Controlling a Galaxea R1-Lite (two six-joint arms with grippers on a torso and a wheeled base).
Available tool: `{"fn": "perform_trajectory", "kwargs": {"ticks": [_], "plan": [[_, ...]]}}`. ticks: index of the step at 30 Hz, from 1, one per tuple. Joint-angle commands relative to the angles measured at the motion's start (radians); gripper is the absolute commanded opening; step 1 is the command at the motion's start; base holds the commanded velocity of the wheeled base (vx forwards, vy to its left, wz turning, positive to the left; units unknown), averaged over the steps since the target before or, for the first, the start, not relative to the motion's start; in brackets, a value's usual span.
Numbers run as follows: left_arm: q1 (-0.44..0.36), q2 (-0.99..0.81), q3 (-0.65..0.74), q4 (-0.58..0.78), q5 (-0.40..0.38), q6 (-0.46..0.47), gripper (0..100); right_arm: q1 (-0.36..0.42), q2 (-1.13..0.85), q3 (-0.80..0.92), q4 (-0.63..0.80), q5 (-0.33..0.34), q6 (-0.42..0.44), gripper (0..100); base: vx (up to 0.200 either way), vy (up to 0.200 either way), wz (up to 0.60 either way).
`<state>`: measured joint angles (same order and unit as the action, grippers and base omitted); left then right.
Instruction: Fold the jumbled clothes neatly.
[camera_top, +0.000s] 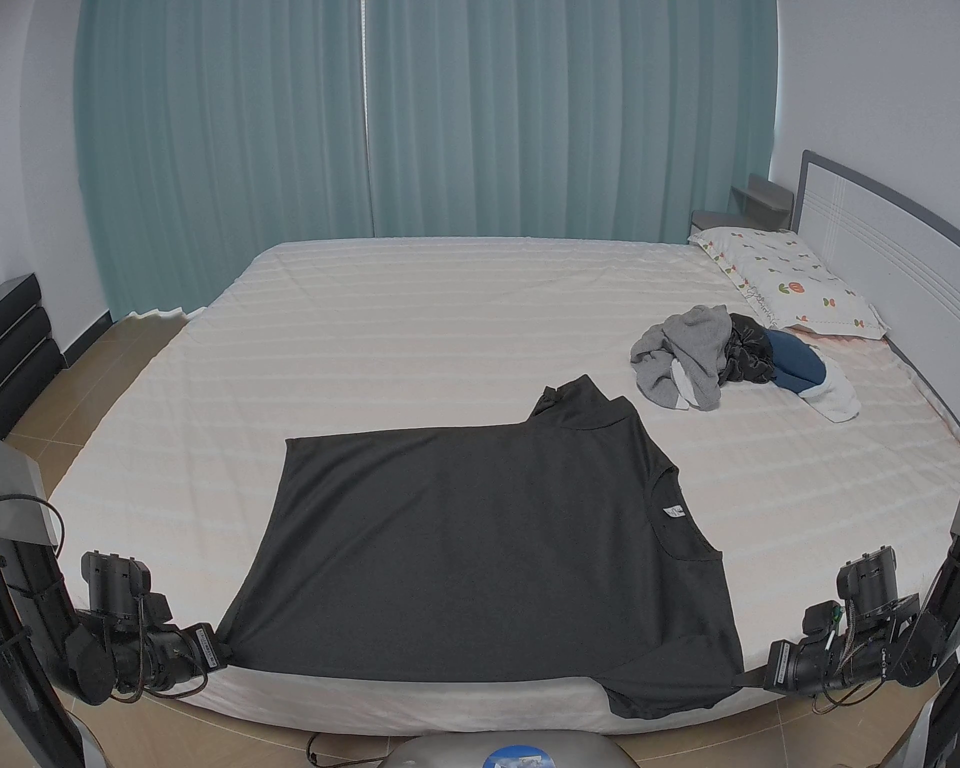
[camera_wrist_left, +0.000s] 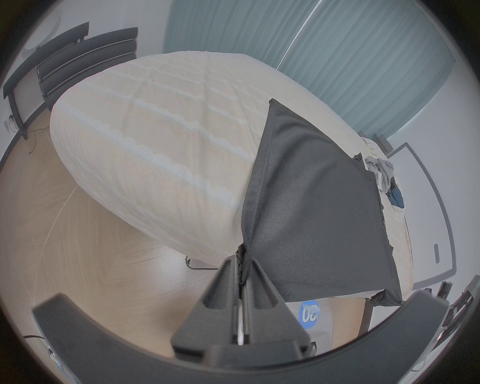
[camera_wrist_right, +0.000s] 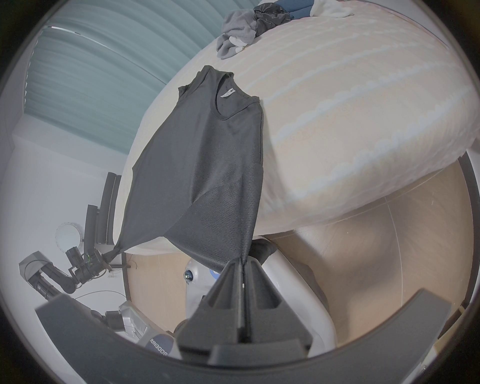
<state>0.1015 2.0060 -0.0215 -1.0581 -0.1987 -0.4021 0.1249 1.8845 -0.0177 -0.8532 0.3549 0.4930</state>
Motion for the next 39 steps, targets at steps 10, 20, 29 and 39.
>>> {"fn": "perform_trajectory", "kwargs": {"ticks": [10, 20, 29, 39], "plan": [[0.0, -0.101, 0.017, 0.191, 0.004, 0.103, 0, 0.005, -0.081, 0.018, 0.102, -0.024, -0.047, 0, 0.0, 0.0, 0.0], [0.0, -0.133, 0.017, 0.288, 0.045, 0.174, 0, 0.009, -0.168, 0.018, 0.214, -0.039, -0.116, 0, 0.0, 0.0, 0.0], [-0.005, -0.225, 0.017, 0.375, 0.048, 0.198, 0, 0.007, -0.225, 0.018, 0.267, -0.037, -0.166, 0, 0.0, 0.0, 0.0], [-0.003, -0.219, -0.084, 0.375, 0.045, 0.121, 0, -0.014, -0.232, -0.113, 0.261, -0.036, -0.128, 0, 0.0, 0.0, 0.0]]}}
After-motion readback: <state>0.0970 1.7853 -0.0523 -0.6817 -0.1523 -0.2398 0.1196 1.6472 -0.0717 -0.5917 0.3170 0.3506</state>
